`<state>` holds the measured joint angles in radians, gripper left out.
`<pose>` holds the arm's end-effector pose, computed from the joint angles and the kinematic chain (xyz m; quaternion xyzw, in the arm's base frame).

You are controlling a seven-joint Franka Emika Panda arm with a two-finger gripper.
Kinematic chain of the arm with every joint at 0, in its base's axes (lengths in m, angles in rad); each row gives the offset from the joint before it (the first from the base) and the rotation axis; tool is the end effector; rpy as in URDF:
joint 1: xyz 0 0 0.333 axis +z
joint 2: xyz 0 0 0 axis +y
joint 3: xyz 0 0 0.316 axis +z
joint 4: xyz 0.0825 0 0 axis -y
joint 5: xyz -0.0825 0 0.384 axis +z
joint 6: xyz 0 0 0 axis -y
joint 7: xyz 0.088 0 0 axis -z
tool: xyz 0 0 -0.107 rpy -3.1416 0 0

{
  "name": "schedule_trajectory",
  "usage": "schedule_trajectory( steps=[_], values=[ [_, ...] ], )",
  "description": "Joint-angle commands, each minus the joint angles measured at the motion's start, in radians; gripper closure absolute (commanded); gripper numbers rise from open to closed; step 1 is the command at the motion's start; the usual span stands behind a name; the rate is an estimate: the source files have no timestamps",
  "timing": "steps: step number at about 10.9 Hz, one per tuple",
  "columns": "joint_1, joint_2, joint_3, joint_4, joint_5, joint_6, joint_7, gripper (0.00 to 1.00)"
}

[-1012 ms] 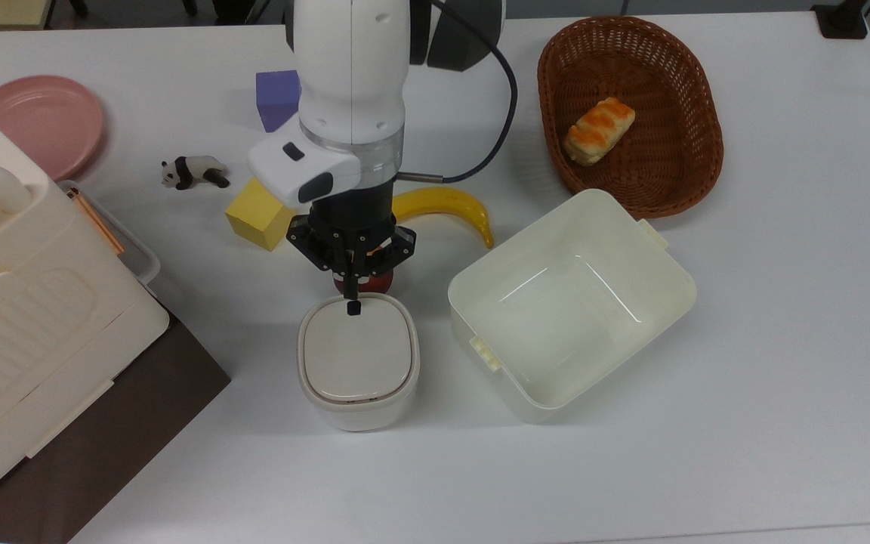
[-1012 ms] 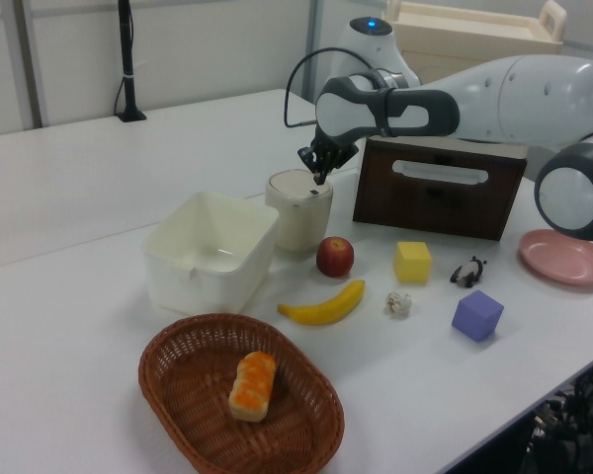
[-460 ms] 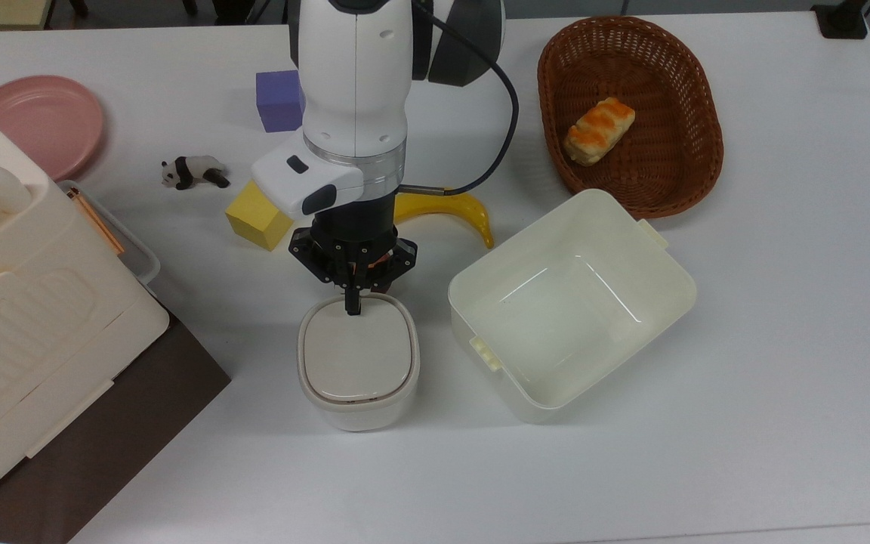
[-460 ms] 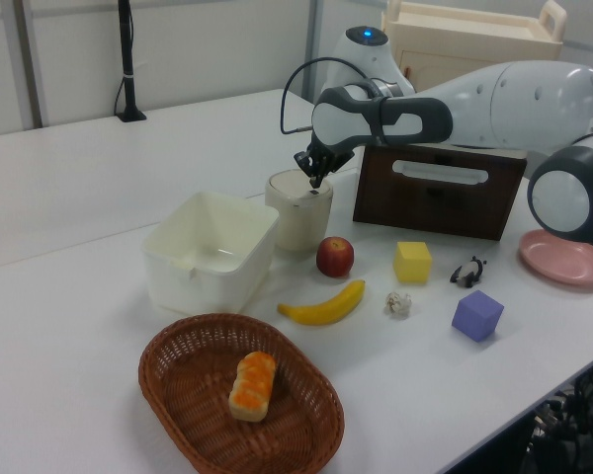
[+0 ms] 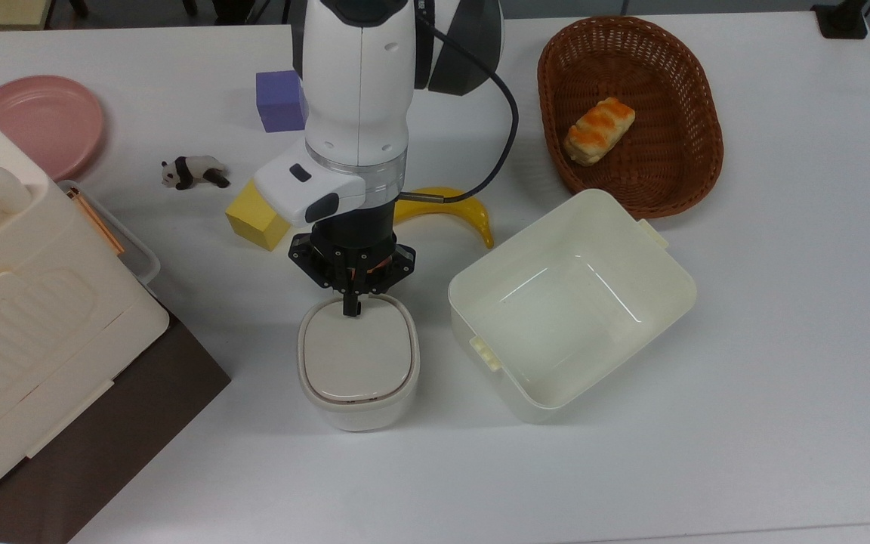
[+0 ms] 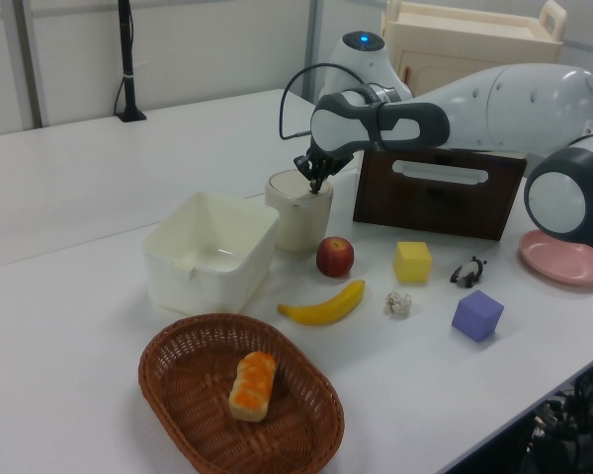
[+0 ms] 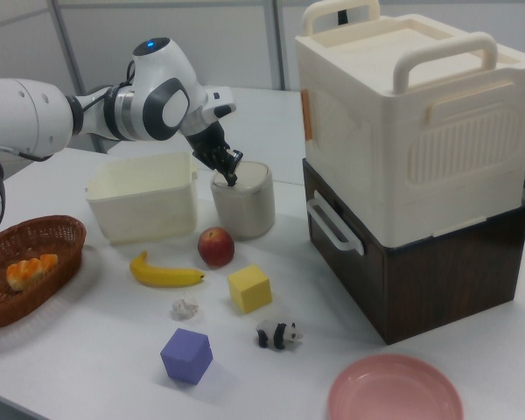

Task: Open the trash can

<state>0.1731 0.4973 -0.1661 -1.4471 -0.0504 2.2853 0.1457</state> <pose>0.7285 0.0269 0.4406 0.9825 -0.0387 0.1763 0.0454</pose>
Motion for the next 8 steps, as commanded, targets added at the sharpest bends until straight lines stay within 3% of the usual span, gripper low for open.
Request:
schedule_trajectory(
  steps=[1,8],
  values=[
    [0.003,0.007,-0.003,0.005,-0.019,0.022,0.003,1.0],
    [0.008,0.053,0.008,-0.009,-0.087,0.04,0.009,1.0]
  ],
)
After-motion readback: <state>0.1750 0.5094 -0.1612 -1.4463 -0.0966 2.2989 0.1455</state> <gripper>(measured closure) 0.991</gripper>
